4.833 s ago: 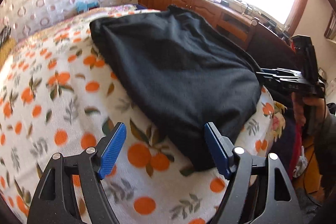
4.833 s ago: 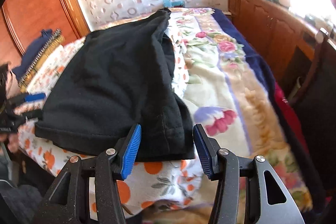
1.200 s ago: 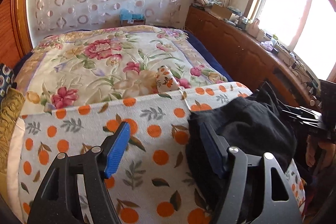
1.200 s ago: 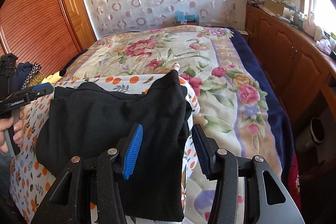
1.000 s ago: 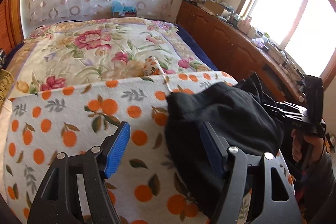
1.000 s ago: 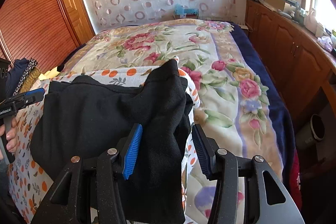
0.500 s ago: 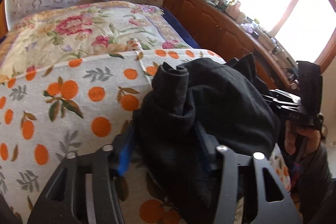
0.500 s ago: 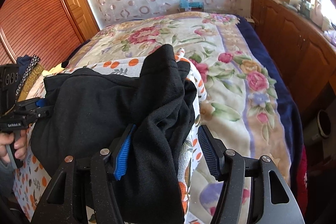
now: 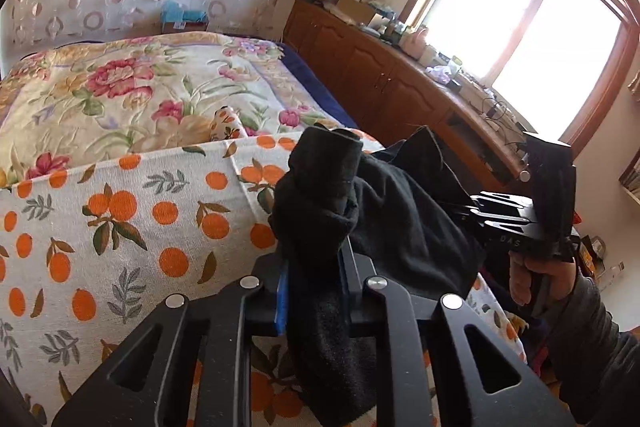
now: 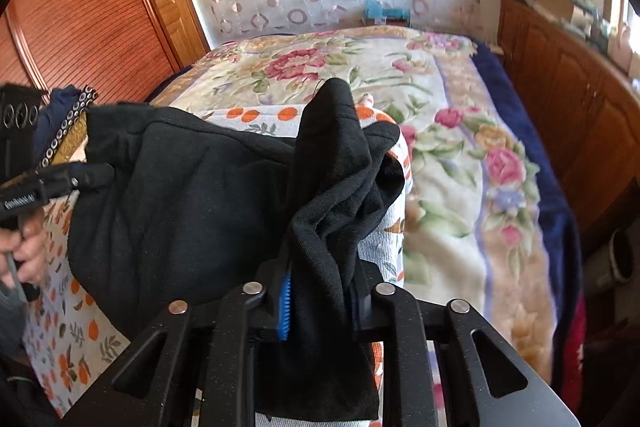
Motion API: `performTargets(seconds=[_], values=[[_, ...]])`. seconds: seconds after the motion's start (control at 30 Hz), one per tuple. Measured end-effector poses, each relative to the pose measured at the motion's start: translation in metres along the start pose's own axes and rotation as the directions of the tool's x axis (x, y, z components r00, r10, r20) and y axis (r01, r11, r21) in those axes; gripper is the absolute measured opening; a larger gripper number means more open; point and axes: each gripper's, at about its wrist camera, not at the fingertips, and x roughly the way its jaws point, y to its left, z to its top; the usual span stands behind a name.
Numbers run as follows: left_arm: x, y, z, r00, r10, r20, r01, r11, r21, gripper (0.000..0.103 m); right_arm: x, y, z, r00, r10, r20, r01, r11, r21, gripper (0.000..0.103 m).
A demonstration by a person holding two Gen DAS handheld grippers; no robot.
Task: Fold small clothes
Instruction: 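Lift the folded T-shirt with both grippers off the bed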
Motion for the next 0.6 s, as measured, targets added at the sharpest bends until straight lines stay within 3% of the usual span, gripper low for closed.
performTargets(seconds=[0.37, 0.6], values=[[-0.063, -0.011, -0.001, 0.994, -0.013, 0.11, 0.008, 0.999, 0.046, 0.018, -0.028, 0.021, -0.009, 0.992, 0.025, 0.122, -0.021, 0.999, -0.036, 0.017], [-0.116, 0.003, -0.01, 0.982, 0.042, 0.184, -0.05, 0.998, 0.038, 0.018, -0.035, 0.05, -0.003, 0.98, 0.077, 0.183, -0.062, 0.994, -0.09, 0.017]])
